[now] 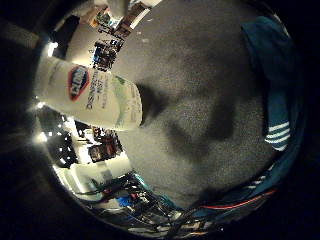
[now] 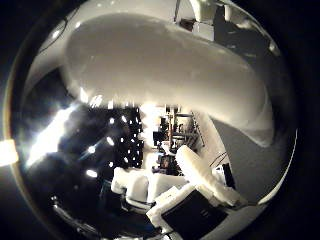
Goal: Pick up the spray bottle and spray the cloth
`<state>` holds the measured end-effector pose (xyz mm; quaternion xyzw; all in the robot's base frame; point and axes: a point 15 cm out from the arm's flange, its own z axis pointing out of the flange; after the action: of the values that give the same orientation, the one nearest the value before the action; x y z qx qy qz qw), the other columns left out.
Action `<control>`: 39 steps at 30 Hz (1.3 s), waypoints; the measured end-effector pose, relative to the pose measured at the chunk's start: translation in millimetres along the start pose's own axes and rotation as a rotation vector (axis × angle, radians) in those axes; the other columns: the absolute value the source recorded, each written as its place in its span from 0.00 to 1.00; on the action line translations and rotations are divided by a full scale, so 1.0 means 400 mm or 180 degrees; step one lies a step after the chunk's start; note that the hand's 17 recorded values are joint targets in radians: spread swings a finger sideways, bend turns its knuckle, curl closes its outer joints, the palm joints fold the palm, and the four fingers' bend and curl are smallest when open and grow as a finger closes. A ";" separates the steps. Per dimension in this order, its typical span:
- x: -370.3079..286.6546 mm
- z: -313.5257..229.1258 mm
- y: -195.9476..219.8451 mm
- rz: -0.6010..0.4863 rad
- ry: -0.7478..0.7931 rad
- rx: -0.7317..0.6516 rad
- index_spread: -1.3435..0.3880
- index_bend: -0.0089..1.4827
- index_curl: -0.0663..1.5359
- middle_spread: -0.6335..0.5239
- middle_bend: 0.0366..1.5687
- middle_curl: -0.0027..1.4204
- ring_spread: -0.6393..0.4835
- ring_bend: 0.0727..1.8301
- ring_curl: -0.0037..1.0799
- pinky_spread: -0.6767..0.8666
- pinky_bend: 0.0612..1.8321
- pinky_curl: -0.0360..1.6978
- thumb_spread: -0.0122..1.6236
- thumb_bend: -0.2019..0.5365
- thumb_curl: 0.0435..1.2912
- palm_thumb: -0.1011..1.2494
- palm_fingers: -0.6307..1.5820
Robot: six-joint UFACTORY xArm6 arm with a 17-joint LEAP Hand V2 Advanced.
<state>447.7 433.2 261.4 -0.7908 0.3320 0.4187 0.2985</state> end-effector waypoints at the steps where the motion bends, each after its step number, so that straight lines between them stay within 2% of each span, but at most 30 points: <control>1: -0.006 -0.009 -0.002 -0.0015 0.0006 0.0015 0.59 0.12 0.31 0.60 0.18 0.24 0.60 0.30 0.24 0.69 0.25 0.37 0.64 0.24 0.27 0.57 0.33; 8: -0.052 -0.072 -0.006 -0.0103 0.0020 0.0093 0.60 0.12 0.26 0.62 0.14 0.24 0.62 0.24 0.22 0.72 0.22 0.31 0.64 0.24 0.24 0.57 0.35; 20: -0.132 -0.203 0.019 -0.0214 0.0003 0.0209 0.61 0.11 0.23 0.64 0.10 0.24 0.66 0.21 0.21 0.73 0.24 0.25 0.64 0.24 0.23 0.57 0.35; 25: -0.221 -0.262 0.080 -0.0316 -0.0110 0.0077 0.61 0.11 0.22 0.65 0.10 0.24 0.68 0.20 0.21 0.74 0.25 0.24 0.65 0.24 0.24 0.57 0.35; 39: -0.230 -0.541 0.230 -0.0146 0.0004 0.0377 0.62 0.12 0.23 0.67 0.10 0.22 0.71 0.18 0.22 0.75 0.26 0.21 0.66 0.24 0.25 0.57 0.36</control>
<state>437.2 240.8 424.6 -0.7795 0.3381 0.3908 0.3540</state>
